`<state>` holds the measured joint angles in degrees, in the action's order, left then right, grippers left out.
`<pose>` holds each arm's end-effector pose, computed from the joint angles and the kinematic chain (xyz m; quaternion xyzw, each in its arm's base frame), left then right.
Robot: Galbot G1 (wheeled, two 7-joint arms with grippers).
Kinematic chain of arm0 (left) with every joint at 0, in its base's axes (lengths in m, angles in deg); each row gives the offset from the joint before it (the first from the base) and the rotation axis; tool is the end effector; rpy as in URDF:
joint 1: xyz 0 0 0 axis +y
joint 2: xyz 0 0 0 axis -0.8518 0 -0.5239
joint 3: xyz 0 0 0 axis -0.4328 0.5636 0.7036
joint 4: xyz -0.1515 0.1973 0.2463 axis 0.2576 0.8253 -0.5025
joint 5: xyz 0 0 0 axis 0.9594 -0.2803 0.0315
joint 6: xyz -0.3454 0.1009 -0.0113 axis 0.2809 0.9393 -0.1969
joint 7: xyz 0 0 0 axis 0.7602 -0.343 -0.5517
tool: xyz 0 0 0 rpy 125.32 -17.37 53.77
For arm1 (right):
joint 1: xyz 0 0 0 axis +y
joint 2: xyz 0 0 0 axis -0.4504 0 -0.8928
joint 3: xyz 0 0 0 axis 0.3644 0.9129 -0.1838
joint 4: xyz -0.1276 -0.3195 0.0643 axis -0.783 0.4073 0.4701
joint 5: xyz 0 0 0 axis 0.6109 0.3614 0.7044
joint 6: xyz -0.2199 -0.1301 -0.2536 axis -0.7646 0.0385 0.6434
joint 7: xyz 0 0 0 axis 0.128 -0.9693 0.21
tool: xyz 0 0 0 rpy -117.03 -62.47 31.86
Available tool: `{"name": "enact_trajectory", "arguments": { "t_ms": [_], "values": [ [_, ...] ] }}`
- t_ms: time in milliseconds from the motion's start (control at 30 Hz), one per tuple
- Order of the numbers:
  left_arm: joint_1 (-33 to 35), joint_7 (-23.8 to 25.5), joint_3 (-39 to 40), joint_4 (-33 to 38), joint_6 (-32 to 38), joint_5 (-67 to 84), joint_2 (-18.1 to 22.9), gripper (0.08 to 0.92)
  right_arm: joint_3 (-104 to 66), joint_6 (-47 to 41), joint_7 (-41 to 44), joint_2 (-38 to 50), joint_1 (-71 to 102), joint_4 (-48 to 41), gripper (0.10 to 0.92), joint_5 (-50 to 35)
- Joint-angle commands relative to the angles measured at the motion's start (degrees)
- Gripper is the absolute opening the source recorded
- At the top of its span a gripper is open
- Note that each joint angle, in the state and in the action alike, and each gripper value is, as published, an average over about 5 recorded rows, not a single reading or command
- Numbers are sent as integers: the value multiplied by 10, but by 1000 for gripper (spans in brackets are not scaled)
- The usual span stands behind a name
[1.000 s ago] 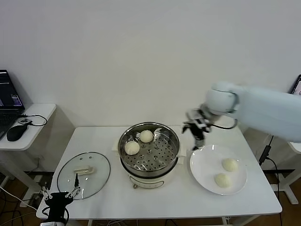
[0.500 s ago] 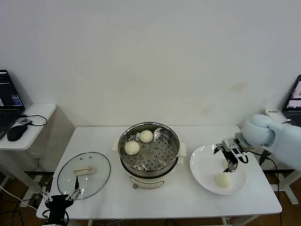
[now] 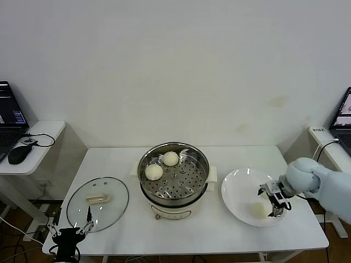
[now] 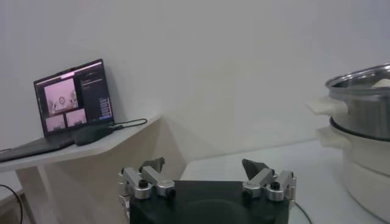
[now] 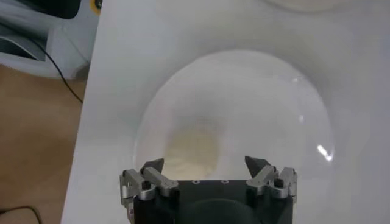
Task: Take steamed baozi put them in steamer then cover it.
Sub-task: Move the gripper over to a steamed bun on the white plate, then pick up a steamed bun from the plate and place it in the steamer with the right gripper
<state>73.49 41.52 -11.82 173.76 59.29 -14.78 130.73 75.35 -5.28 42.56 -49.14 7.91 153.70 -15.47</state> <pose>0.1245 0.0979 -0.3344 0.1107 -0.9844 -0.1251 0.0551 0.4264 -0.1746 -0.2130 0.5140 -0.4980 0.5741 0.3976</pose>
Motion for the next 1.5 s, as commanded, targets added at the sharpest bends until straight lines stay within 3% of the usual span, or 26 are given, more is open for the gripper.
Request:
{"name": "enact_trajectory", "arguments": {
  "t_ms": [33,300,867,1233,1500],
  "values": [
    [1,0,-1,-1,0,0,0,823,-45,0,-7,-21,67,-35,823,29],
    [0,-1,-3,-3,1,2,0,823,-51,-5,-13,-39,77,-45,813,30],
    [1,-3,-6,-5,5,3,2,823,-48,-13,0,-38,37,-38,594,15],
    [-1,-2,-4,-1,4,3,0,823,-8,-24,37,-17,-176,-2,589,-104],
    [-1,-2,-4,4,5,5,-5,823,114,-32,32,-106,-388,-24,594,-171]
  ]
}}
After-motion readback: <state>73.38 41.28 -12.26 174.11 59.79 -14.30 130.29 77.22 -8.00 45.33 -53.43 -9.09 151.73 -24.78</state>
